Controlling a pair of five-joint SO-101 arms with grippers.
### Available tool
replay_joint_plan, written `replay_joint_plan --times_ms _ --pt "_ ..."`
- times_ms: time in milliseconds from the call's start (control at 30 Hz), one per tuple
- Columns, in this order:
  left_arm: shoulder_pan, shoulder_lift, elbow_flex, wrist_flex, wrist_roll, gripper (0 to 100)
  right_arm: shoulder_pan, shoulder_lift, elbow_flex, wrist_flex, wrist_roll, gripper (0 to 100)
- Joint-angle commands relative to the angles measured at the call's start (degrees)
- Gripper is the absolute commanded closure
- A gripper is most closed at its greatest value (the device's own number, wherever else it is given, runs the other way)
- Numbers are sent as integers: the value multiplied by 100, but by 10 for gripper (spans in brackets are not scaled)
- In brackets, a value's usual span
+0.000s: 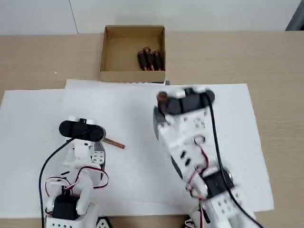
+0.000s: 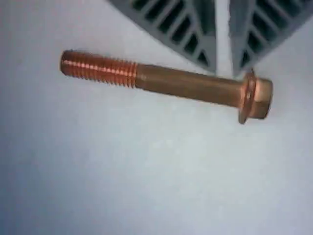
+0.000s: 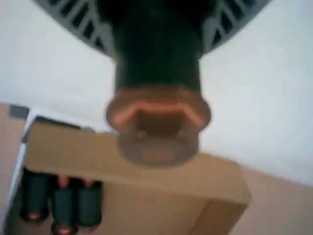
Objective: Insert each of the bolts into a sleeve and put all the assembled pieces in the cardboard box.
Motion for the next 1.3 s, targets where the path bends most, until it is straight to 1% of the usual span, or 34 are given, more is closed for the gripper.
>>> replay_joint_plan --times_ms 0,233,367,500,800,900,1033,1267 --pt "18 -62 127 9 -9 994 233 1429 -1319 -488 0 995" --pt "18 -62 242 -26 -9 994 558 3793 -3182 -1024 844 995" --pt "18 -70 259 -26 -9 994 576 5086 -4141 -1323 1468 995" --pt "18 -70 259 -26 -9 994 576 6404 -5222 -1622 1890 995" --pt "18 -70 259 -26 -9 994 567 9121 -7868 -1648 2963 995" --pt "18 -70 259 -26 -9 994 541 9807 -8554 -1648 3235 995" --pt "9 -70 259 -26 -9 994 479 10448 -9204 -1613 3358 995" --pt "9 -70 259 -26 0 994 374 10774 -9451 -1596 3358 994"
